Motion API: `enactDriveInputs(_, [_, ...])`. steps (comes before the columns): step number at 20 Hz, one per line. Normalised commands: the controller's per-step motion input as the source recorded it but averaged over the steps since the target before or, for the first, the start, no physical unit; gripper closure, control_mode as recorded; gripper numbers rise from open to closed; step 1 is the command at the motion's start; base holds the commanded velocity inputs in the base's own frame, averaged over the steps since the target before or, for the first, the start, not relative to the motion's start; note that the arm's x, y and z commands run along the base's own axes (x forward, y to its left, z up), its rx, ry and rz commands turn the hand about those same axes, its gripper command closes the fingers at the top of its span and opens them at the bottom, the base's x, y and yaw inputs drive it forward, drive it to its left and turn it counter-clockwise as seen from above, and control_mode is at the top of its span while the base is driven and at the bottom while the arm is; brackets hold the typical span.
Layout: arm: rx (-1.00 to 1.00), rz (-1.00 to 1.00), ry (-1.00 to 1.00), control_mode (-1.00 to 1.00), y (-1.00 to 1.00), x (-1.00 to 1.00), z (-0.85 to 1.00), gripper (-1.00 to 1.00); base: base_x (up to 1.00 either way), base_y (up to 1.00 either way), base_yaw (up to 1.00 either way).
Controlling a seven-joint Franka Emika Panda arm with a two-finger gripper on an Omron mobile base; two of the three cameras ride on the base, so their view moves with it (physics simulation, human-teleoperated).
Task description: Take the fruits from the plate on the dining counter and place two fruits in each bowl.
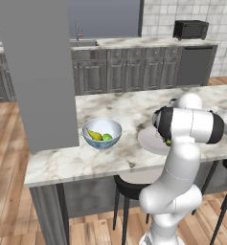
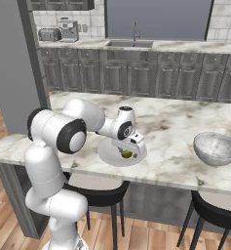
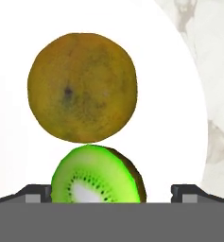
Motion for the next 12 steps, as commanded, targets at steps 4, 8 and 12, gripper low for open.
enactDriveInputs(4, [0.0, 0.0, 0.0, -1.0, 0.0, 0.06, -0.13, -1.0, 0.0, 0.0, 0.0])
enactDriveInputs(8, [0.0, 0.0, 0.0, -1.0, 0.0, 0.08, -0.12, -1.0, 0.0, 0.0, 0.0])
enactDriveInputs(12, [0.0, 0.0, 0.0, -1.0, 0.0, 0.05, -0.1, -1.0, 0.0, 0.0, 0.0])
